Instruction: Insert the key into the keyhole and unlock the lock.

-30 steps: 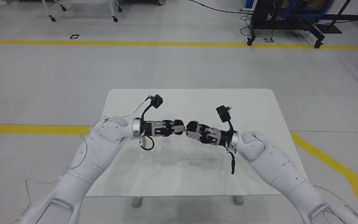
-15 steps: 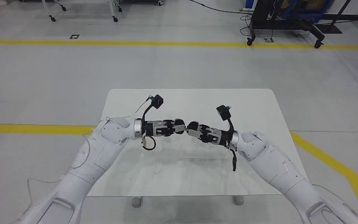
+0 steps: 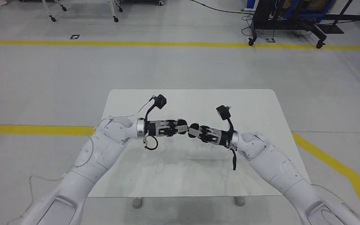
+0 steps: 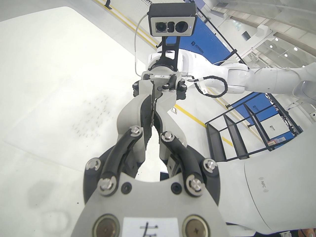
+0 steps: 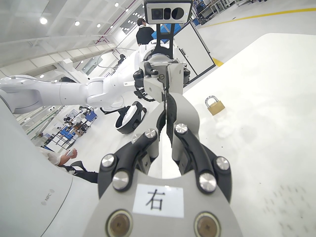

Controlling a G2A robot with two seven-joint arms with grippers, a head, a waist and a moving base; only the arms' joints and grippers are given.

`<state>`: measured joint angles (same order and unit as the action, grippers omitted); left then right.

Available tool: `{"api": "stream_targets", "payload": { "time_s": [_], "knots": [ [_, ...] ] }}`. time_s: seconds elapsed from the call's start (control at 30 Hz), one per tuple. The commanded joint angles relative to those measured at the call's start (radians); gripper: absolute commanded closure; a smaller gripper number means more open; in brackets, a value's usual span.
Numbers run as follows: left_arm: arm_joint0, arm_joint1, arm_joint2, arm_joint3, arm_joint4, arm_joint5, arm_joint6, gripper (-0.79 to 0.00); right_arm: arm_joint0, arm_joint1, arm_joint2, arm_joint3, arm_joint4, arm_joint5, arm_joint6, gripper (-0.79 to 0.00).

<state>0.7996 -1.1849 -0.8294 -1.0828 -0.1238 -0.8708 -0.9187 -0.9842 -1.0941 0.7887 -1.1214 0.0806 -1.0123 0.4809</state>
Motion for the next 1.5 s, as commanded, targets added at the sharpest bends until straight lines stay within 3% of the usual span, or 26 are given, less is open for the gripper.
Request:
{"api": "stream_targets", "payload": {
  "time_s": [0.0,0.13,0.27,0.43,0.73,0.8,0.93,1.07,1.2,1.33,1.47],
  "knots": [
    [-0.006,0.0,0.001,0.0,0.042,-0.011,0.01,-0.785,-0.004,-0.001,0.004,0.002,0.002,0.0,0.005,0.0],
    [-0.006,0.006,-0.032,0.009,0.119,-0.035,0.092,-0.785,-0.01,-0.001,0.025,0.01,0.005,0.0,-0.001,0.0],
    [0.019,0.032,-0.116,-0.012,0.236,-0.044,0.181,-0.785,-0.029,0.009,0.079,0.008,-0.028,0.0,-0.033,0.0],
    [0.057,0.073,-0.226,-0.139,0.389,0.083,0.178,-0.785,-0.077,0.032,0.176,0.0,-0.095,0.0,-0.102,0.0],
    [0.064,0.076,-0.237,-0.15,0.401,0.104,0.187,-0.785,-0.093,0.036,0.202,-0.003,-0.114,0.0,-0.137,0.0],
    [0.079,0.085,-0.277,-0.153,0.407,0.129,0.226,-0.785,-0.093,0.036,0.202,-0.003,-0.114,0.0,-0.137,0.0],
    [0.097,0.13,-0.373,-0.254,0.567,0.221,0.03,-0.785,-0.093,0.036,0.202,-0.003,-0.114,0.0,-0.137,0.0],
    [0.162,0.169,-0.43,-0.436,0.53,0.322,-0.322,-0.785,-0.093,0.036,0.202,-0.003,-0.114,0.0,-0.137,0.0],
    [0.209,0.195,-0.374,-0.578,0.496,0.493,-0.524,-0.785,-0.093,0.036,0.202,-0.003,-0.114,0.0,-0.137,0.0],
    [0.197,0.201,-0.289,-0.553,0.458,0.574,-0.604,-0.785,-0.093,0.036,0.202,-0.003,-0.114,0.0,-0.137,0.0],
    [0.15,0.179,-0.173,-0.429,0.469,0.716,-0.613,-0.785,-0.093,0.036,0.202,-0.003,-0.114,0.0,-0.137,0.0]
  ]
}}
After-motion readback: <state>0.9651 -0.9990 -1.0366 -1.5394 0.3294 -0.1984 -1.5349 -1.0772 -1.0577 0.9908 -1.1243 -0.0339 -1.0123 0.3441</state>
